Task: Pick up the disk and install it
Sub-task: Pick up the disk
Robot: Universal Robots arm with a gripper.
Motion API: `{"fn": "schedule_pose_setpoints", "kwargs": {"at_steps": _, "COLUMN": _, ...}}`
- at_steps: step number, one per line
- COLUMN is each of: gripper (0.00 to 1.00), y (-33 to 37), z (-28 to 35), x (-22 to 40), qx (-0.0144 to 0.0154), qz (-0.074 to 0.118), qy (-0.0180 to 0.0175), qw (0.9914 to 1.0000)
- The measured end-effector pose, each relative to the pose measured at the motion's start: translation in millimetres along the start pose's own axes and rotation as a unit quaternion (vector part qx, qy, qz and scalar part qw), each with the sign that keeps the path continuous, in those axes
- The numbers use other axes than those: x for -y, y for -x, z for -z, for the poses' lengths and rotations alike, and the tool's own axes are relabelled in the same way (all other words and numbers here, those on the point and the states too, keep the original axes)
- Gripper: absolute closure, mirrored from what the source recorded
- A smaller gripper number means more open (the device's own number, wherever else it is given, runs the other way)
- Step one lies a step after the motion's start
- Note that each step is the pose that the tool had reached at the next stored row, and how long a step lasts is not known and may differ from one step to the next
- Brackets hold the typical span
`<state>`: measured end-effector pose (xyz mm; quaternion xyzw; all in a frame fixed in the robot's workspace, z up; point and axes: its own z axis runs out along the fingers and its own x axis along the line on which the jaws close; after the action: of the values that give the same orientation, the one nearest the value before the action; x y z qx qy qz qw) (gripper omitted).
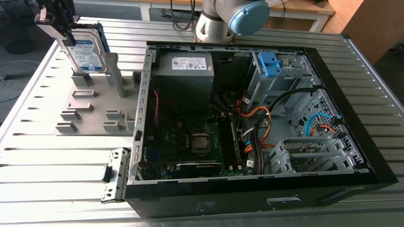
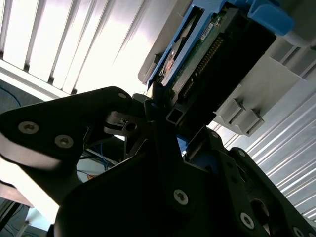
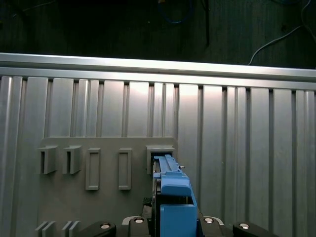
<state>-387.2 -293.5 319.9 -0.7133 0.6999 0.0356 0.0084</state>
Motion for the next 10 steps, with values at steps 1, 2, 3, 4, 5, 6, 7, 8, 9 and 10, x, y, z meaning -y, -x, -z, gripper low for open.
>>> {"fn": "schedule_pose_setpoints", "kwargs": {"at_steps": 1, "gripper": 0.64, "y": 0.0, "z": 0.4, "x": 0.0, "qx": 0.0000, "qz": 0.000, "qy": 0.0000, "qw": 1.00000}}
{"fn": "schedule_pose_setpoints", "kwargs": {"at_steps": 2, "gripper": 0.64, "y": 0.0, "z": 0.8, "x": 0.0, "qx": 0.0000, "qz": 0.000, "qy": 0.0001, "qw": 1.00000}}
{"fn": "schedule_pose_setpoints", "kwargs": {"at_steps": 3, "gripper": 0.64, "y": 0.1, "z": 1.2, "x": 0.0, "qx": -0.0001, "qz": 0.000, "qy": 0.0001, "qw": 1.00000}}
{"fn": "schedule_pose_setpoints", "kwargs": {"at_steps": 4, "gripper": 0.64, "y": 0.1, "z": 1.5, "x": -0.1, "qx": 0.0000, "qz": 0.000, "qy": 0.0000, "qw": 1.00000}}
{"fn": "schedule_pose_setpoints", "kwargs": {"at_steps": 5, "gripper": 0.64, "y": 0.1, "z": 1.9, "x": -0.1, "qx": 0.0000, "qz": 0.000, "qy": 0.0001, "qw": 1.00000}}
{"fn": "schedule_pose_setpoints", "kwargs": {"at_steps": 6, "gripper": 0.64, "y": 0.1, "z": 2.3, "x": -0.1, "qx": 0.0000, "qz": 0.000, "qy": 0.0001, "qw": 1.00000}}
{"fn": "schedule_pose_setpoints", "kwargs": {"at_steps": 7, "gripper": 0.64, "y": 0.2, "z": 2.7, "x": -0.1, "qx": 0.0000, "qz": 0.000, "qy": 0.0001, "qw": 1.00000}}
{"fn": "schedule_pose_setpoints", "kwargs": {"at_steps": 8, "gripper": 0.64, "y": 0.2, "z": 3.1, "x": -0.1, "qx": 0.0000, "qz": 0.000, "qy": 0.0001, "qw": 1.00000}}
{"fn": "schedule_pose_setpoints", "kwargs": {"at_steps": 9, "gripper": 0.64, "y": 0.2, "z": 3.4, "x": -0.1, "qx": 0.0000, "qz": 0.000, "qy": 0.0001, "qw": 1.00000}}
{"fn": "schedule_pose_setpoints", "kwargs": {"at_steps": 10, "gripper": 0.64, "y": 0.2, "z": 3.7, "x": -0.1, "qx": 0.0000, "qz": 0.000, "qy": 0.0000, "qw": 1.00000}}
